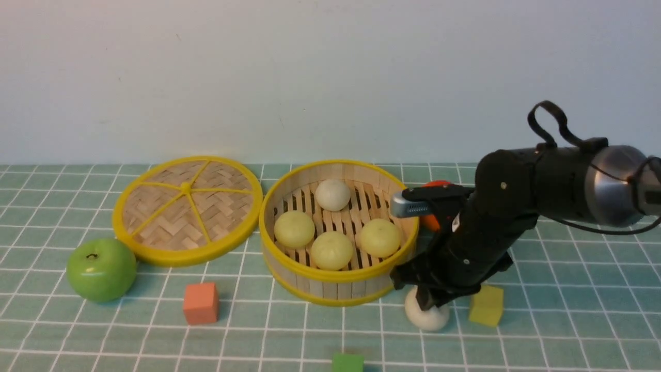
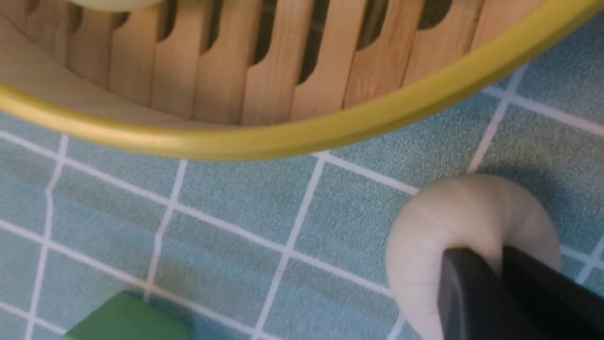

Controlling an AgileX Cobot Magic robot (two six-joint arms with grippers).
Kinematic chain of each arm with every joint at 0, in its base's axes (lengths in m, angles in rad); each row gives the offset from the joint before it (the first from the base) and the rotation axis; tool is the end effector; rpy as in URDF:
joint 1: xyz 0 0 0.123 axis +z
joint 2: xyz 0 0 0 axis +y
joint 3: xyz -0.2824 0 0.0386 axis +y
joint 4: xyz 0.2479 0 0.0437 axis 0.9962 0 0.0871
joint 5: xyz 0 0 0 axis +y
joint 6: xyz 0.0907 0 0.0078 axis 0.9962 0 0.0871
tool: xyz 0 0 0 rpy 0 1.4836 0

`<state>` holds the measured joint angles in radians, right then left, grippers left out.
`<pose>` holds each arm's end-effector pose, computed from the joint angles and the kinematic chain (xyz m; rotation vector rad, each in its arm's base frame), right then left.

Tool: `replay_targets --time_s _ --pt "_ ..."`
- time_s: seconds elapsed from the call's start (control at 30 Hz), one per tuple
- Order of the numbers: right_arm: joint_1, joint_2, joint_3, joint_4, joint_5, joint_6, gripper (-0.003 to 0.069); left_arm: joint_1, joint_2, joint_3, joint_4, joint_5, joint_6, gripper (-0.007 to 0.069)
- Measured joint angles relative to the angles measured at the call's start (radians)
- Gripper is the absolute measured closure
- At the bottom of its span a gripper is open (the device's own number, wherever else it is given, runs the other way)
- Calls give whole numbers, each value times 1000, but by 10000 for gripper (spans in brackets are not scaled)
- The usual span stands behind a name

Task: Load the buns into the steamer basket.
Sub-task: Use the right arm to grab a steamed stuffed bun, then use the right arm to put the steamed stuffed bun into the steamer

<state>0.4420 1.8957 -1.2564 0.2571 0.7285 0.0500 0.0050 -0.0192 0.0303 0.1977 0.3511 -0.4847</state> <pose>0.3357 0.1759 0.1799 -0.3234 2.8675 0.3817 0.0528 0.0064 0.1729 -0.3254 1.8123 -0.1437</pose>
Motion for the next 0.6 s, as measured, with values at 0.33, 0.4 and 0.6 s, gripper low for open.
replay_targets --time_s 0.33,0.4,0.6 --pt "0 -59 -421 -36 156 -19 644 0 0 0 44 1 0 558" --pt "0 -34 -474 -38 137 -35 644 0 0 0 44 1 0 557" --pt "0 199 -585 -31 46 -67 644 0 0 0 45 2 0 552"
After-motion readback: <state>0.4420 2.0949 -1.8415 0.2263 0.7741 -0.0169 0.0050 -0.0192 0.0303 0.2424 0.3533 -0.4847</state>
